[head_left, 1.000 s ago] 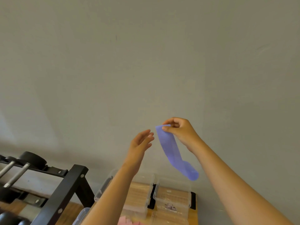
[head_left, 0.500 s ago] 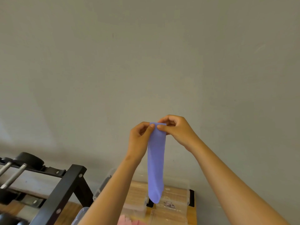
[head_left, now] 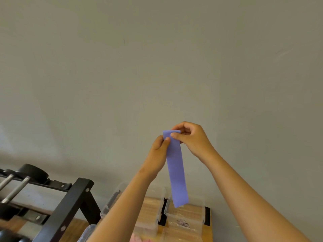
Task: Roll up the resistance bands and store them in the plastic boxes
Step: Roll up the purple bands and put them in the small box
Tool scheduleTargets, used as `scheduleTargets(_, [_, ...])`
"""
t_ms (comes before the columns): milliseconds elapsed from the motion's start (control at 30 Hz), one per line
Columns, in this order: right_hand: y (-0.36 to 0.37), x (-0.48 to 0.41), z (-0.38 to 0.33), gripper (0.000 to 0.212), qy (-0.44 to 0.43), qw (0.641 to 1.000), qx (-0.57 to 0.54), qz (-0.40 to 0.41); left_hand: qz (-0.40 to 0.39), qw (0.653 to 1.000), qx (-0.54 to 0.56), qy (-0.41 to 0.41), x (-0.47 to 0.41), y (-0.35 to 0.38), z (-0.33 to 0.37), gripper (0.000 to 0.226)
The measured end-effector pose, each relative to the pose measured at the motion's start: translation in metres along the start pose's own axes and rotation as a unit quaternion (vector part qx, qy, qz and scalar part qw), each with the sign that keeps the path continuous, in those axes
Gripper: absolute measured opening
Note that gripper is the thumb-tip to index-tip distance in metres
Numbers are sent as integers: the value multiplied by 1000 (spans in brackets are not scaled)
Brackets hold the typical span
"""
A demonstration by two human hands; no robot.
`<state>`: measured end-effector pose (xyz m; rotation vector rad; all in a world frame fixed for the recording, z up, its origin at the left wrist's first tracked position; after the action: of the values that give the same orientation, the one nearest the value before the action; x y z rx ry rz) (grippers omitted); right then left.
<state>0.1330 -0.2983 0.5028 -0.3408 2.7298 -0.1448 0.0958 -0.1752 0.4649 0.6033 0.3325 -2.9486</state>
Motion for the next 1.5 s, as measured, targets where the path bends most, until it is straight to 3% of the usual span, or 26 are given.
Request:
scheduleTargets(200, [-1, 0, 2, 9, 8, 1000, 0, 13, -1, 999, -8, 32, 1, 5, 12, 38])
scheduleTargets(433, [-4, 6, 8, 13, 40, 998, -39, 17, 57, 998, -25, 12, 0, -1, 7, 27])
scheduleTargets(667, [-4, 11, 10, 5, 53, 998, -40, 6, 53, 998, -25, 19, 4, -6, 9, 25])
scheduleTargets(1000, [-8, 25, -1, 2, 31, 998, -57, -23, 40, 998, 44, 35, 9, -34, 19, 13])
scheduleTargets(1333, [-3, 44, -6, 18, 30, 977, -190, -90, -14, 970, 245, 7, 31, -28, 28, 15])
scheduleTargets(1500, [0, 51, -9, 29, 21, 974, -183, -132, -21, 957, 289, -33, 38, -24, 27, 16])
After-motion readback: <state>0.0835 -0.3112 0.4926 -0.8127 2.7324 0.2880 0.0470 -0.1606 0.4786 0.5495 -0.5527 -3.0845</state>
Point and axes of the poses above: each hand's wrist, its own x-axis away from the middle knuckle, its own y-axis out of the palm, z = x × y, the point moved 6 cm from there along -x, towards the middle knuckle, and after that the axes turned 6 degrees about y, right-handed, at the moved point
